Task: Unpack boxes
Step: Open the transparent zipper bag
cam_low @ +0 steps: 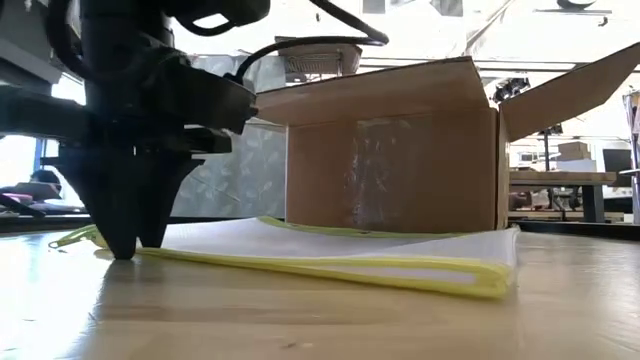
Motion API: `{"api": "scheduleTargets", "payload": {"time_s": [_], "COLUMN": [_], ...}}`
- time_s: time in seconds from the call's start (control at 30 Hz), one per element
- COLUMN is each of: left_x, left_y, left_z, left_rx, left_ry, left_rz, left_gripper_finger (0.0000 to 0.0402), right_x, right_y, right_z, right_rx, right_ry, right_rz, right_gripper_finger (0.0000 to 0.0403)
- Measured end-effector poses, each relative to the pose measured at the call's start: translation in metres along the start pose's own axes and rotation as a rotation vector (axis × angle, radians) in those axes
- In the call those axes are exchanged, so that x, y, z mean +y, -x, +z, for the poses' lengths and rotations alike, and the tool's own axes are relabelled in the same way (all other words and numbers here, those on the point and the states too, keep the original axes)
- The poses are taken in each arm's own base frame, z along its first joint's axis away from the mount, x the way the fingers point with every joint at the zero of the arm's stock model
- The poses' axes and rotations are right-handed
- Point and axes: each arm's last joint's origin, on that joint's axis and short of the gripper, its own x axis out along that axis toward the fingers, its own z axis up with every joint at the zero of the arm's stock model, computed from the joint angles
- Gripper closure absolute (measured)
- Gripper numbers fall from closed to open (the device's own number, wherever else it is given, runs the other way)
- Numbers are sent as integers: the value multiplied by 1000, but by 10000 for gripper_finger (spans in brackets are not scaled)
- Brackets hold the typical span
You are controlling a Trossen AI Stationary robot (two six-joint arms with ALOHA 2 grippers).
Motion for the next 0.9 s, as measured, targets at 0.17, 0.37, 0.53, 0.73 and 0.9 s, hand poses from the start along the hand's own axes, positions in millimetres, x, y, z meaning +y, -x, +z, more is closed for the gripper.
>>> {"api": "scheduleTargets", "payload": {"time_s": [0.17,0.37,0.53,0.73,0.9], "left_x": [-14,-68,-100,-108,-108], "left_y": [3,34,88,116,111], "left_z": [-1,-25,-38,-45,-42], "left_rx": [-2,-72,-371,-643,-661], "left_ry": [93,360,691,836,840], "left_rz": [-58,-120,-251,-261,-239], "left_gripper_finger": [393,400,401,401,401], "right_x": [7,8,7,-4,-21], "right_y": [6,8,7,-6,-37], "right_z": [-5,-7,-4,11,21], "right_rx": [-2,2,-43,-96,-113], "right_ry": [20,10,45,116,298], "right_rz": [6,-13,-61,-57,-89], "right_gripper_finger": [238,238,238,238,238]}}
